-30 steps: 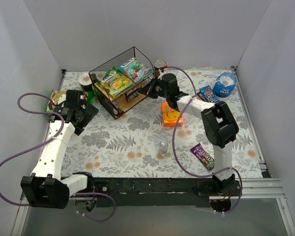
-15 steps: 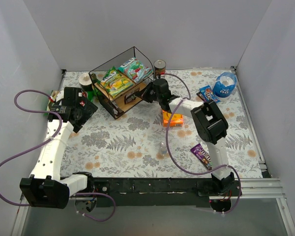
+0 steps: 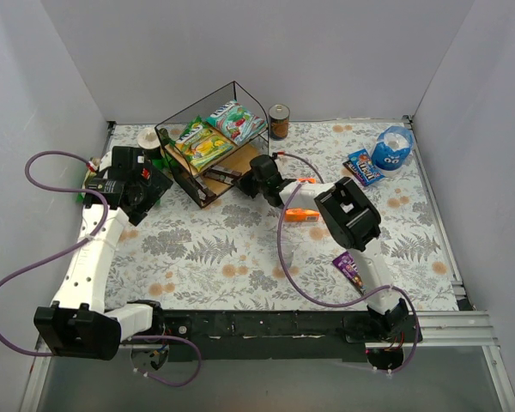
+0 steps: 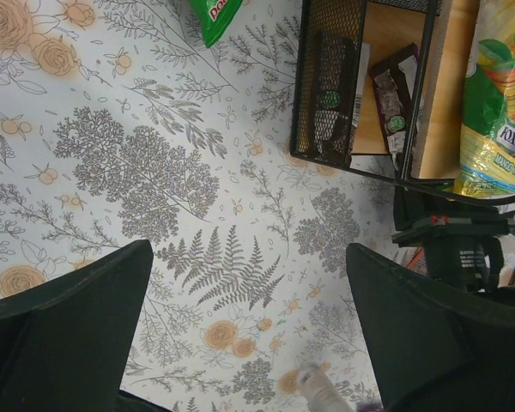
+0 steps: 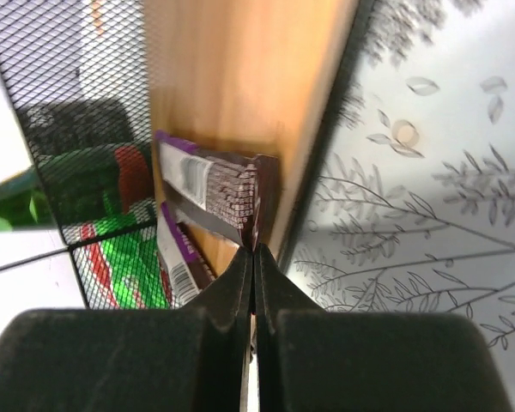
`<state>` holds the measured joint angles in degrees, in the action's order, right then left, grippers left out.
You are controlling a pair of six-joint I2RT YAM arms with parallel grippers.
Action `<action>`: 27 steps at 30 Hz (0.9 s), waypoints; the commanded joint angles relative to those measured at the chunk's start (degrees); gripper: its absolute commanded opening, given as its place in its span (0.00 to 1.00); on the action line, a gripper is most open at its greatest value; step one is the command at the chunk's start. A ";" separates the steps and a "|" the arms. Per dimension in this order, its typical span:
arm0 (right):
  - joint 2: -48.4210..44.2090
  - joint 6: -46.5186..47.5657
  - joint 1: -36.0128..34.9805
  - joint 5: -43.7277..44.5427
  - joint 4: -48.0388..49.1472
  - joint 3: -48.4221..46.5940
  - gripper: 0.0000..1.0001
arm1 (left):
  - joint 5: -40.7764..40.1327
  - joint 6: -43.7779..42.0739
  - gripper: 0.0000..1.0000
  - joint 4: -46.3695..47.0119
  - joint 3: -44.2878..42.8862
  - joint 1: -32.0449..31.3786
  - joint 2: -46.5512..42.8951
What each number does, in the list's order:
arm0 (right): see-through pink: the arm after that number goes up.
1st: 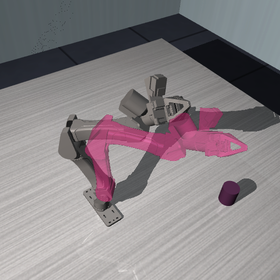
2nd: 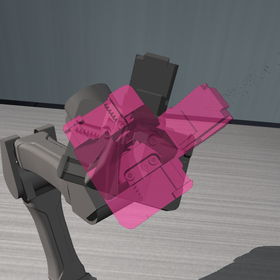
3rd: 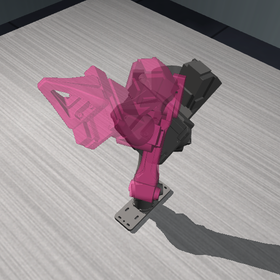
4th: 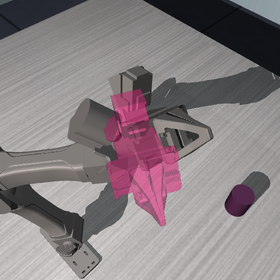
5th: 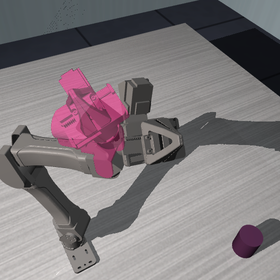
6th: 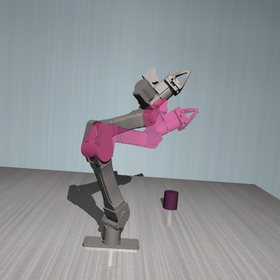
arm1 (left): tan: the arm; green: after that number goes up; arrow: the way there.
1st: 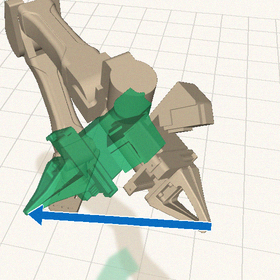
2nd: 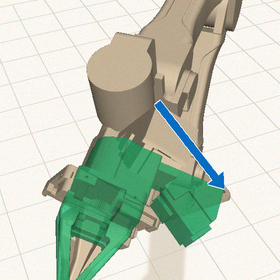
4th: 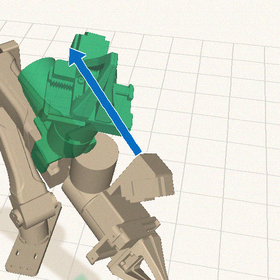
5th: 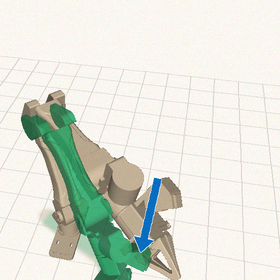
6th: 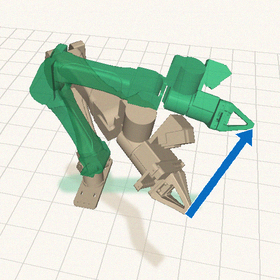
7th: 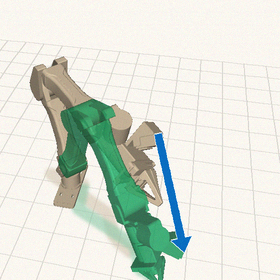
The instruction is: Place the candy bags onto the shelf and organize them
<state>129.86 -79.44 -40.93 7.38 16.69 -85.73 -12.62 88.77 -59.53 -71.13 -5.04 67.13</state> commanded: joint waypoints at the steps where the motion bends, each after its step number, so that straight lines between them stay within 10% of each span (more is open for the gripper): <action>1: 1.53 -7.21 -1.87 5.80 -1.83 -3.21 0.01 | -0.03 0.52 0.96 0.20 -2.17 -0.67 -0.77; 27: 2.41 -19.17 -6.97 12.49 -14.40 -9.71 0.03 | -0.91 0.44 0.96 0.55 -2.43 -1.38 -1.04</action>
<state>131.44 -96.14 -46.78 17.47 4.60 -92.77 -12.69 88.97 -59.31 -71.50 -6.13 67.13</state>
